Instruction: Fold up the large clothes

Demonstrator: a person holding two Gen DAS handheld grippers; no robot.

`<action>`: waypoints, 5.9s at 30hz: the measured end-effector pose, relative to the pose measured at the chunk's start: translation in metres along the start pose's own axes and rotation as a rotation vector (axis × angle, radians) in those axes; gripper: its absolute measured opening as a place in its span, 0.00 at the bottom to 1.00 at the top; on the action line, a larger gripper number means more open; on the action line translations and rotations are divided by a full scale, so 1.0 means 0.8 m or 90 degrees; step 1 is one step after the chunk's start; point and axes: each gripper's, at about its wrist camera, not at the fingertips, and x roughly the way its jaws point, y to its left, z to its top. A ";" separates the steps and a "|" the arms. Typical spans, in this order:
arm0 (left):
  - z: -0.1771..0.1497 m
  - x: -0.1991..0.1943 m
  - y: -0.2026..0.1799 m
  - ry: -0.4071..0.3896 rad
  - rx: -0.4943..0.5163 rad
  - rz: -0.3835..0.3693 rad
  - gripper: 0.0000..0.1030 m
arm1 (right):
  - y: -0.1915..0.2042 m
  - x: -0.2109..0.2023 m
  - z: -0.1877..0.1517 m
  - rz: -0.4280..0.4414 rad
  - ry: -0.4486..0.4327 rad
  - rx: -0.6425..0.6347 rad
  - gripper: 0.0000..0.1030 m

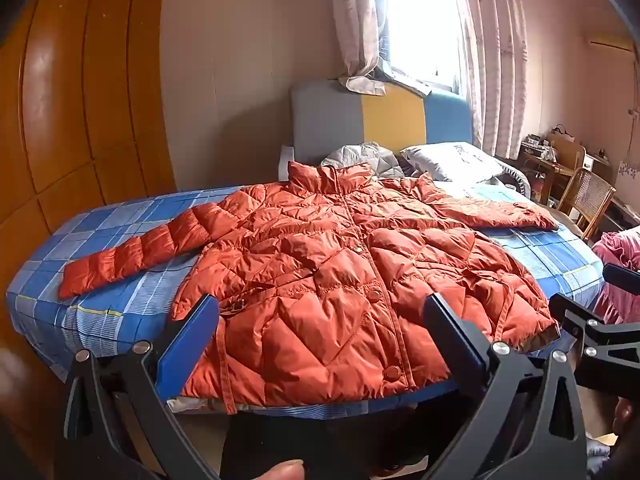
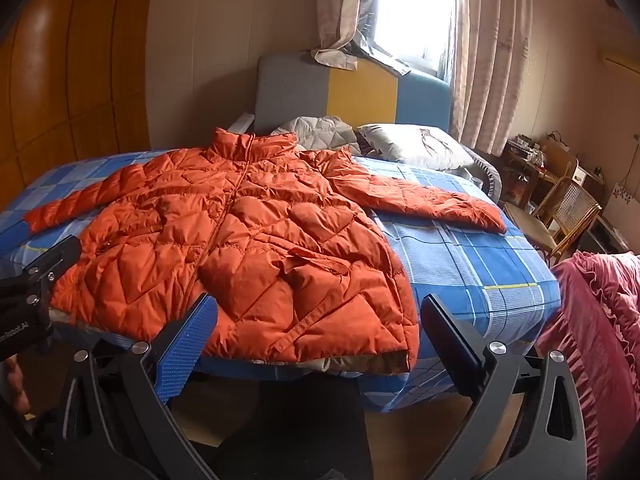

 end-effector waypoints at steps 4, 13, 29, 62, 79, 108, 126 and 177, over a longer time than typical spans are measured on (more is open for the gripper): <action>0.000 0.000 -0.001 0.002 0.005 0.004 0.98 | -0.003 0.002 0.002 0.009 -0.001 0.008 0.97; 0.000 0.000 -0.001 0.004 0.001 -0.002 0.98 | -0.008 0.002 0.001 0.004 0.006 0.008 0.97; -0.004 0.007 0.001 0.014 -0.006 -0.003 0.98 | -0.011 0.007 0.001 -0.001 0.006 0.017 0.97; -0.003 0.010 0.004 0.024 -0.015 -0.006 0.98 | -0.019 0.013 0.002 -0.008 0.008 0.028 0.97; -0.004 0.016 0.012 0.029 -0.026 -0.003 0.98 | -0.027 0.024 -0.001 -0.017 0.024 0.038 0.97; 0.027 0.191 0.061 0.138 -0.076 0.033 0.98 | -0.249 0.287 0.046 -0.127 0.203 0.258 0.97; 0.056 0.332 0.128 0.214 -0.124 0.125 0.98 | -0.479 0.459 0.072 -0.101 0.203 0.680 0.64; 0.067 0.460 0.135 0.248 -0.131 0.043 0.98 | 0.047 0.467 0.327 0.206 0.128 0.118 0.04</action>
